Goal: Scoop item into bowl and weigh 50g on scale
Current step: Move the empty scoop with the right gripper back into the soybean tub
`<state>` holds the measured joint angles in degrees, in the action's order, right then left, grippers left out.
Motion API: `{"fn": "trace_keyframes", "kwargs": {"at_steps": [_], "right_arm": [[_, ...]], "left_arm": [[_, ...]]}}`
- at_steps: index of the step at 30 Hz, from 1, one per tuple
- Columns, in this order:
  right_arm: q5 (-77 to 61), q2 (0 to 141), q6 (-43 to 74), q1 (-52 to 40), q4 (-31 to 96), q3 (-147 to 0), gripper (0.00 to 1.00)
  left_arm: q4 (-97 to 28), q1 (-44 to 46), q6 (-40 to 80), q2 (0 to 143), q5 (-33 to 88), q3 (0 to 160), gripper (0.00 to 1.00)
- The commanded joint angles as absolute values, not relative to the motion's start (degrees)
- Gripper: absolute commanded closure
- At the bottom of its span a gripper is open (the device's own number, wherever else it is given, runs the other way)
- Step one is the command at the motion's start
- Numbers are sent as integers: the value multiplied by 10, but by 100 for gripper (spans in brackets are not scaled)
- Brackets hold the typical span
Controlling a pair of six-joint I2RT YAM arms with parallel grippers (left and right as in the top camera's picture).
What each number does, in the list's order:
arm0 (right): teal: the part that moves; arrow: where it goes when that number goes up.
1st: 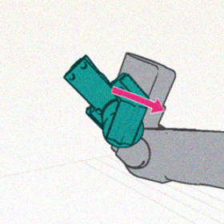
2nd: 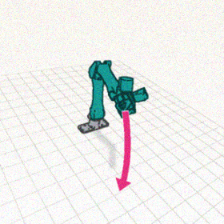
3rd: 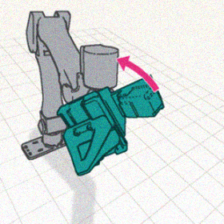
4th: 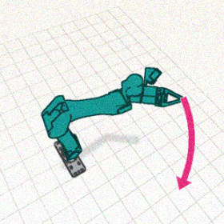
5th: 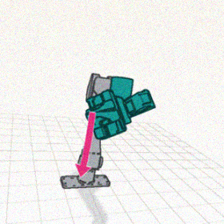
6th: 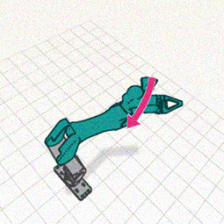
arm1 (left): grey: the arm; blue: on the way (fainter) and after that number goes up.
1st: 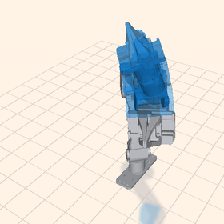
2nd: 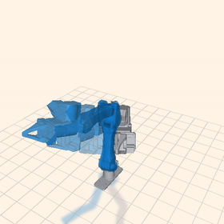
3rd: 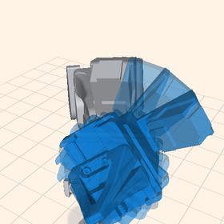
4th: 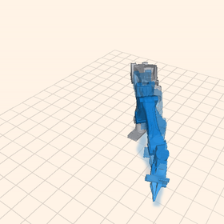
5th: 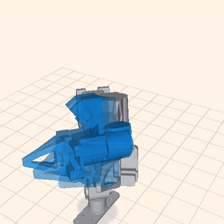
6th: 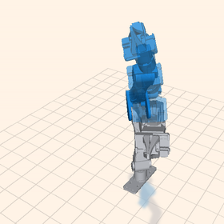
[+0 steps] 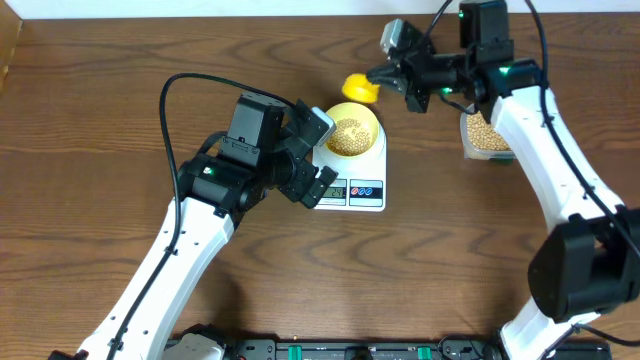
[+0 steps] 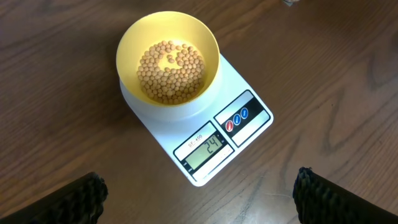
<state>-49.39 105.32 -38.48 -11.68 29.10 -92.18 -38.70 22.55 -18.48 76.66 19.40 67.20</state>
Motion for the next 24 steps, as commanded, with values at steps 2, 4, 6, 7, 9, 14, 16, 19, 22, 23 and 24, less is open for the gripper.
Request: {"fn": "trace_keyframes", "kwargs": {"at_steps": [2, 4, 6, 7, 9, 14, 16, 19, 22, 23, 24], "right_arm": [[-328, 1025, -275, -94, 280, -920, 99], [-262, 1022, -224, -84, 271, -920, 99], [-202, 1020, -181, -75, 267, -920, 99], [-170, 1020, -162, -70, 265, -920, 99], [-112, 1020, -130, -59, 267, -920, 99], [-53, 1020, -112, -43, 294, -920, 99], [-45, 1020, -111, -38, 313, -920, 99], [-44, 1020, -109, -33, 340, -920, 99], [-25, 1020, -92, -30, 361, -920, 99], [-16, 1020, -88, -30, 367, -920, 99], [-7, 1020, -85, -30, 371, -920, 99]], "left_arm": [[-388, 224, -195, 771, 199, 668, 2], [-388, 224, -195, 771, 199, 668, 2], [-388, 224, -195, 771, 199, 668, 2], [-388, 224, -195, 771, 199, 668, 3], [-388, 224, -195, 771, 199, 668, 2], [-388, 224, -195, 771, 199, 668, 2], [-388, 224, -195, 771, 199, 668, 2], [-388, 224, -195, 771, 199, 668, 2], [-388, 224, -195, 771, 199, 668, 3], [-388, 224, -195, 771, 199, 668, 2], [-388, 224, -195, 771, 199, 668, 2]]}}
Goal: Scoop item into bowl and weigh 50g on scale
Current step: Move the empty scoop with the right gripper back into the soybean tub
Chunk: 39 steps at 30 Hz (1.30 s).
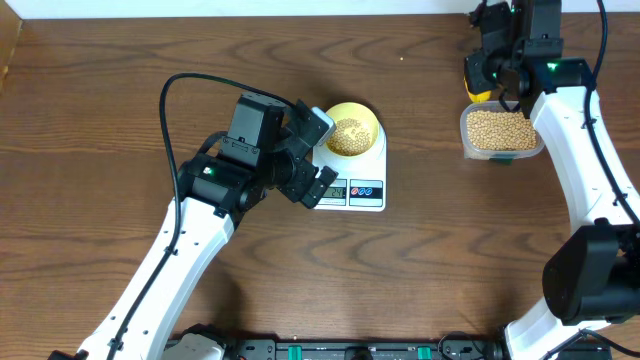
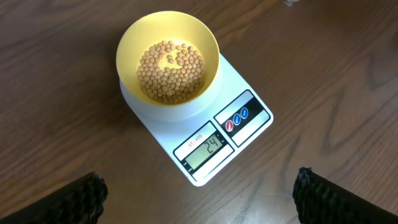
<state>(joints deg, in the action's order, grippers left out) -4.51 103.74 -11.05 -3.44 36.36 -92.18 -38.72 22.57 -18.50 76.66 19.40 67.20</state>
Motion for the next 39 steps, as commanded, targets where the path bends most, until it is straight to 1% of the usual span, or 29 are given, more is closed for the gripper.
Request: {"fn": "trace_keyframes", "kwargs": {"at_steps": [1, 8, 16, 21, 32, 39], "right_arm": [[1, 1020, -83, -30, 376, -920, 99], [44, 1019, -81, -30, 409, -920, 99], [54, 1019, -82, -28, 442, -920, 99], [103, 1019, -81, -21, 475, -920, 99], [104, 1026, -67, 8, 485, -920, 99], [95, 1063, -55, 15, 482, -917, 99]], "left_arm": [[-388, 224, -195, 771, 199, 668, 2], [-388, 224, -195, 771, 199, 668, 2], [-388, 224, -195, 771, 199, 668, 3], [-388, 224, -195, 771, 199, 668, 2], [-388, 224, -195, 771, 199, 668, 3], [-388, 224, -195, 771, 199, 668, 2]]}}
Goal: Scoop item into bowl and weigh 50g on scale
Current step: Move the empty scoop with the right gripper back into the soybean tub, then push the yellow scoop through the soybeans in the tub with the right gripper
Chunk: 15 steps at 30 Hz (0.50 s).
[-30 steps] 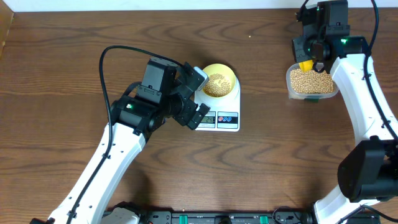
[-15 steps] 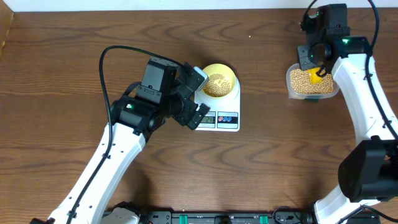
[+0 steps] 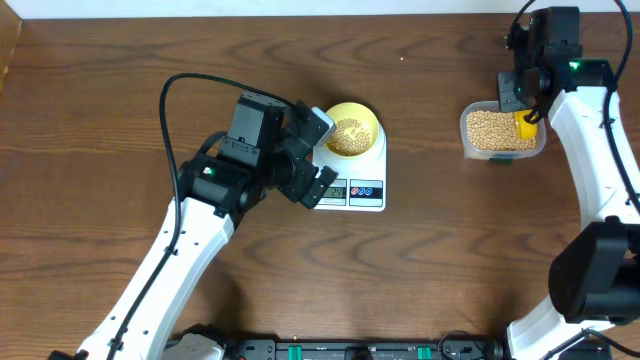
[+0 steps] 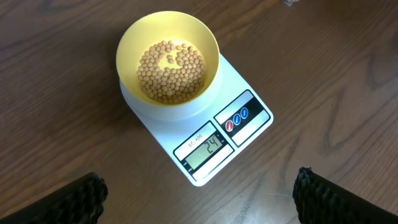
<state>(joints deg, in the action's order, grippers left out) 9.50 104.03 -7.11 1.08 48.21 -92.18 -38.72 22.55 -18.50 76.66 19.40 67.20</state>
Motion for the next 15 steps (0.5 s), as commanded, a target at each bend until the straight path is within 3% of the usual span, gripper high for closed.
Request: {"fn": "trace_keyframes", "kwargs": {"at_steps": [1, 15], "right_arm": [[93, 1068, -51, 15, 482, -917, 99], [32, 1095, -48, 15, 484, -916, 99]], "left_arm": [[-388, 224, -195, 771, 199, 668, 3], [-388, 224, -195, 771, 199, 668, 2]]}}
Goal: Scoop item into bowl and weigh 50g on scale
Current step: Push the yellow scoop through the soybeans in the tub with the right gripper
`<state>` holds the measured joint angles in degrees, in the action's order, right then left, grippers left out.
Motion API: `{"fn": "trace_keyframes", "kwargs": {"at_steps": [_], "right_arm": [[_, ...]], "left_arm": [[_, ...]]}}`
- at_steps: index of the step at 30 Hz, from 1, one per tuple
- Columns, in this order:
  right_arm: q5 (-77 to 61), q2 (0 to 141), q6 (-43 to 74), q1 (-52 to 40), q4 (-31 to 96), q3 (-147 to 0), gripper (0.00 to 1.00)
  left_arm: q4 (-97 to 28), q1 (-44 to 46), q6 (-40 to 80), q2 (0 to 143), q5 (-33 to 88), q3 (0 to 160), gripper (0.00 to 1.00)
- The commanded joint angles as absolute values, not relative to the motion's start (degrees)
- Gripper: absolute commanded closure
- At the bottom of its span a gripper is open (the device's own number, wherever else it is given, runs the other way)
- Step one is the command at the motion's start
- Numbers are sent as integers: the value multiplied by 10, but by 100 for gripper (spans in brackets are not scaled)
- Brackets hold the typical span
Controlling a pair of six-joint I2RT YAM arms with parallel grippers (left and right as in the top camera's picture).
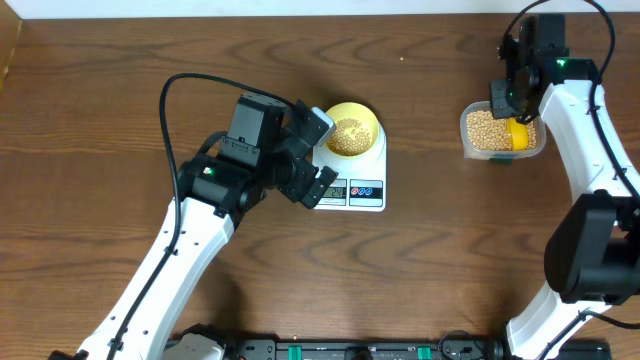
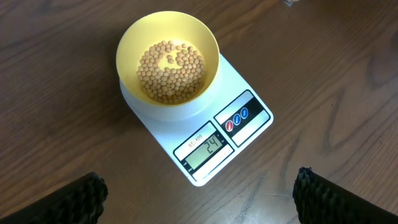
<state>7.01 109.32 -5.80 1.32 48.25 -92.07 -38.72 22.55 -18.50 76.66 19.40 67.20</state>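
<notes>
A yellow bowl [image 2: 168, 57] partly filled with tan beans stands on a white scale [image 2: 205, 134] whose display [image 2: 207, 148] reads 24. My left gripper [image 2: 199, 193] hovers open over the scale's near edge, nothing between its fingers. In the overhead view the bowl [image 1: 352, 128] and scale [image 1: 352, 190] sit mid-table. At the right a clear container of beans [image 1: 497, 133] holds the yellow scoop [image 1: 519, 133], dipped in at its right side. My right gripper [image 1: 506, 97] is shut on the scoop's handle above the container.
The left arm [image 1: 215, 190] reaches across the table's left half toward the scale. A black cable [image 1: 175, 90] loops above it. The right arm [image 1: 590, 150] runs along the table's right edge.
The right gripper has shifted slightly left over the container, and the scoop now sits lower among the beans. The left arm, bowl and scale reading are unchanged.
The right gripper held the yellow scoop beside the bowl's far rim, the scale reading 24. Then it was above the bean container's far edge. Then the scoop was at the container's right side, and now it is dipped into the beans. The left gripper stayed open and still.
</notes>
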Motion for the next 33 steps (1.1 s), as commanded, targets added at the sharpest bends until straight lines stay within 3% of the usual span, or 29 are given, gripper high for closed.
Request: {"fn": "trace_keyframes", "kwargs": {"at_steps": [1, 21, 33], "right_arm": [[18, 1095, -48, 15, 484, -916, 99], [-131, 1095, -54, 18, 471, -867, 99], [-273, 1095, -54, 72, 458, -867, 99]], "left_arm": [[-388, 224, -195, 771, 199, 668, 2], [-388, 224, -195, 771, 199, 668, 2], [-388, 224, -195, 771, 199, 668, 2]]}}
